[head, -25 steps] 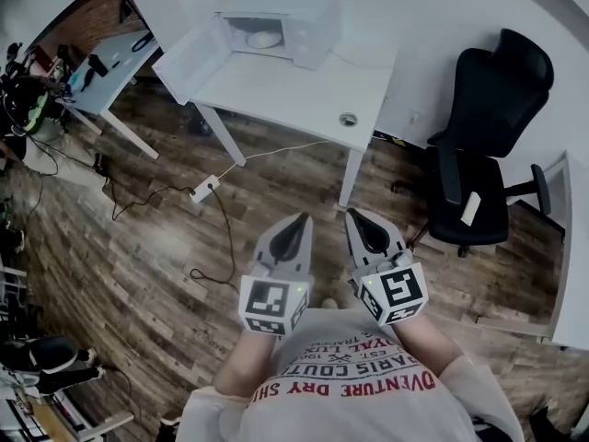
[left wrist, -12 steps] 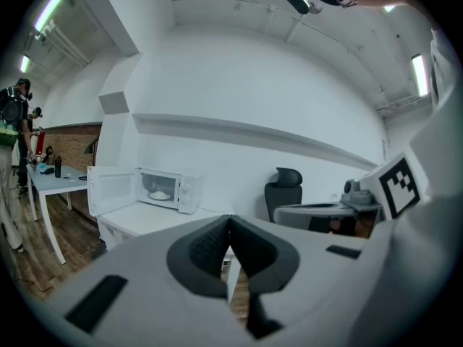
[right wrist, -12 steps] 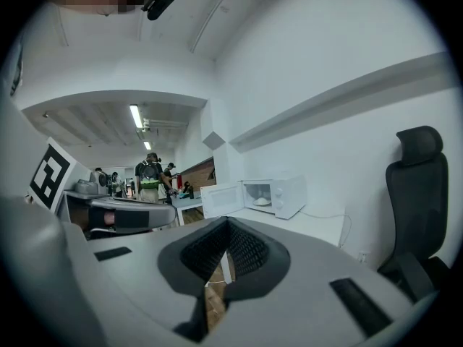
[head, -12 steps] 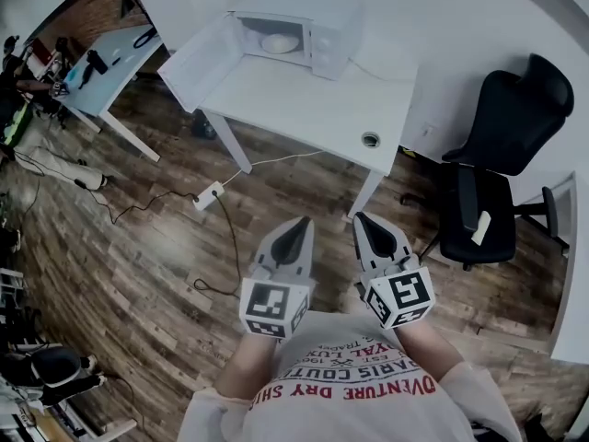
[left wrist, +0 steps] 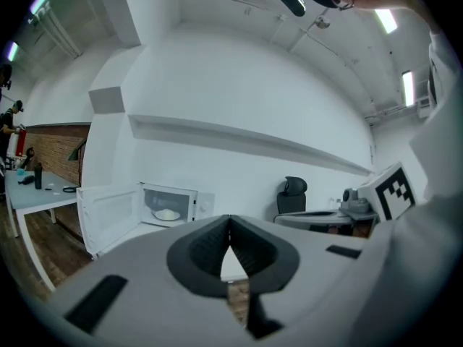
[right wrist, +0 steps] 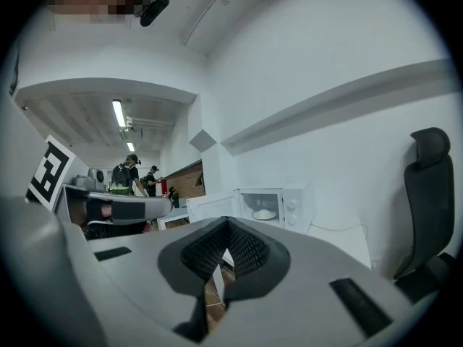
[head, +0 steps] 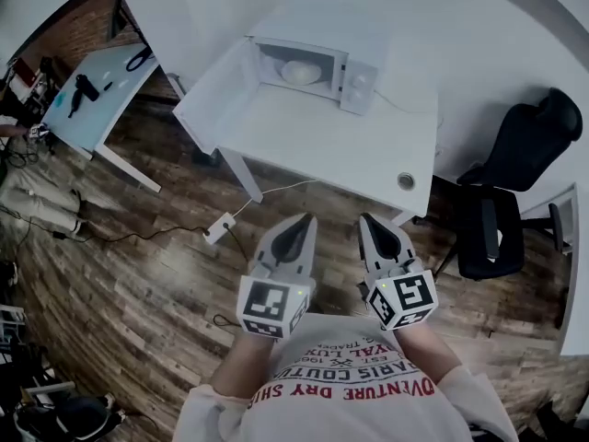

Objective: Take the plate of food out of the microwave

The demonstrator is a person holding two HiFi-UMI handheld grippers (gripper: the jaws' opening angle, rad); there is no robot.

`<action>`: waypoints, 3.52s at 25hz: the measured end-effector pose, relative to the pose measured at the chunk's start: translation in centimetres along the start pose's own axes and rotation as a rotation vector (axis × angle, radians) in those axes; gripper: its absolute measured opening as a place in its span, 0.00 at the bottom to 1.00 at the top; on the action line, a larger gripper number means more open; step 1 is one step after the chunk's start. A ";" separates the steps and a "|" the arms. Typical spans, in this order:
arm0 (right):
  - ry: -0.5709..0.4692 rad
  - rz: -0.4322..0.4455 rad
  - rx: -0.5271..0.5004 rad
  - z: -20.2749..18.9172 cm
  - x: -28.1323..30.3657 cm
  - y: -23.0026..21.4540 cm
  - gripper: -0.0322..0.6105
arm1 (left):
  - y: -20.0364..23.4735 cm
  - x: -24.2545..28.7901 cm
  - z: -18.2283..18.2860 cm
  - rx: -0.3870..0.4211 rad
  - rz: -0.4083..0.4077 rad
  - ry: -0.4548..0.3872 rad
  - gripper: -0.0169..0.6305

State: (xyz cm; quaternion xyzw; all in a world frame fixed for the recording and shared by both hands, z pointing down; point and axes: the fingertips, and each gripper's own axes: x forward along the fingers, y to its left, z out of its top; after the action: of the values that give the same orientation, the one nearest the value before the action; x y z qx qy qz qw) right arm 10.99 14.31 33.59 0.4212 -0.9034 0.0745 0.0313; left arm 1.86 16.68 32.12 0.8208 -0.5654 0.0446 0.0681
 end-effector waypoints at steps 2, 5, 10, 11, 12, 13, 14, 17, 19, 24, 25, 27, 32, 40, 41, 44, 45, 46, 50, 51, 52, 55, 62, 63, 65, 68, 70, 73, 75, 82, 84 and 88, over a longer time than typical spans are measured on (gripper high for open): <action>-0.008 -0.006 0.002 0.5 2.7 1.3 0.05 | 3.2 0.2 0.5 -0.005 -0.006 -0.001 0.04; -0.016 -0.006 -0.008 1.3 6.0 2.9 0.05 | 7.5 0.6 0.6 -0.016 0.000 0.006 0.04; 0.019 0.009 -0.017 0.5 10.3 3.9 0.05 | 12.2 1.7 -0.8 -0.061 0.027 0.027 0.04; 0.029 0.012 -0.015 0.2 11.2 3.8 0.05 | 12.9 2.0 -1.1 -0.067 0.031 0.035 0.04; 0.037 0.015 -0.011 -0.1 12.1 3.6 0.05 | 13.6 2.5 -1.4 -0.071 0.037 0.042 0.04; 0.044 0.019 -0.006 -0.3 13.0 3.3 0.06 | 14.3 3.0 -1.7 -0.076 0.043 0.049 0.04; 0.047 0.023 -0.001 -0.5 13.9 3.0 0.06 | 14.9 3.5 -2.0 -0.081 0.050 0.055 0.04; 0.045 0.042 0.005 -0.6 16.7 1.6 0.05 | 16.4 5.7 -2.2 -0.081 0.067 0.065 0.04; 0.041 0.058 0.005 -0.3 18.9 0.5 0.05 | 17.4 7.4 -2.0 -0.058 0.088 0.062 0.04; 0.039 0.111 -0.009 0.9 25.1 -2.8 0.05 | 21.1 13.6 -0.4 -0.007 0.157 0.039 0.04; 0.038 0.122 -0.019 1.3 26.3 -3.6 0.06 | 21.7 15.0 -0.1 -0.009 0.161 0.037 0.04; 0.040 0.137 -0.033 1.9 28.6 -5.4 0.05 | 22.9 17.9 0.4 -0.016 0.168 0.037 0.04; 0.065 0.146 -0.019 2.1 33.1 -10.1 0.06 | 24.9 23.9 0.8 -0.034 0.187 0.055 0.04; 0.111 0.083 0.016 1.1 38.7 -16.4 0.05 | 27.0 31.6 0.1 -0.065 0.165 0.092 0.04; 0.116 0.071 0.017 1.0 39.5 -16.9 0.05 | 27.5 32.4 0.0 -0.075 0.159 0.094 0.04; 0.117 0.030 0.011 0.8 41.7 -18.2 0.05 | 28.9 34.7 -0.6 -0.097 0.131 0.113 0.04; 0.120 0.014 0.009 0.6 42.3 -18.5 0.05 | 29.4 35.4 -1.0 -0.101 0.122 0.123 0.04; 0.123 -0.002 0.007 0.5 42.9 -18.8 0.05 | 29.9 35.9 -1.4 -0.106 0.113 0.132 0.04; 0.140 -0.060 0.014 -0.2 44.7 -19.3 0.05 | 32.3 37.9 -3.5 -0.118 0.095 0.154 0.04; 0.147 -0.070 0.017 -0.4 45.0 -19.3 0.05 | 33.0 38.4 -4.2 -0.116 0.092 0.158 0.04; 0.154 -0.078 0.019 -0.6 45.4 -19.3 0.05 | 33.5 38.9 -5.0 -0.115 0.087 0.162 0.04; 0.180 -0.103 0.025 -1.6 46.4 -19.3 0.05 | 34.7 40.6 -6.9 -0.155 0.051 0.177 0.04; 0.235 -0.150 0.012 -4.7 49.0 -19.4 0.06 | 37.0 44.8 -11.5 -0.469 -0.040 0.244 0.16; 0.245 -0.156 0.011 -5.2 49.2 -19.4 0.05 | 37.3 45.3 -12.1 -0.505 -0.046 0.260 0.18; 0.264 -0.168 0.014 -6.0 49.5 -19.4 0.05 | 37.4 46.2 -13.2 -0.556 -0.058 0.297 0.23; 0.289 -0.183 0.006 -6.9 49.6 -19.5 0.05 | 37.3 47.5 -14.1 -0.626 -0.079 0.329 0.27; 0.301 -0.190 -0.004 -7.3 49.6 -19.6 0.05 | 37.4 48.4 -14.2 -0.723 -0.079 0.326 0.28; 0.317 -0.204 0.003 -7.8 49.3 -19.7 0.05 | 38.1 49.3 -14.4 -0.875 -0.056 0.319 0.28; 0.318 -0.217 0.019 -7.8 49.1 -20.0 0.06 | 38.5 49.6 -14.8 -0.927 -0.035 0.327 0.28; 0.318 -0.235 0.022 -7.7 49.0 -20.4 0.05 | 38.2 49.9 -15.2 -1.092 -0.032 0.360 0.13; 0.318 -0.233 0.018 -7.7 48.9 -20.4 0.05 | 38.1 50.1 -15.3 -1.149 -0.028 0.360 0.12; 0.329 -0.227 0.031 -8.2 48.6 -20.3 0.05 | 38.1 49.8 -15.3 -1.262 -0.027 0.324 0.08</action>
State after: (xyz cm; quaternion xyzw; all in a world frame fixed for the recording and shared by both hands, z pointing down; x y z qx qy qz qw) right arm -4.78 -33.96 49.62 0.5030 -0.8314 0.1525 0.1802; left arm -15.87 -40.12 57.07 0.6129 -0.4549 -0.1737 0.6222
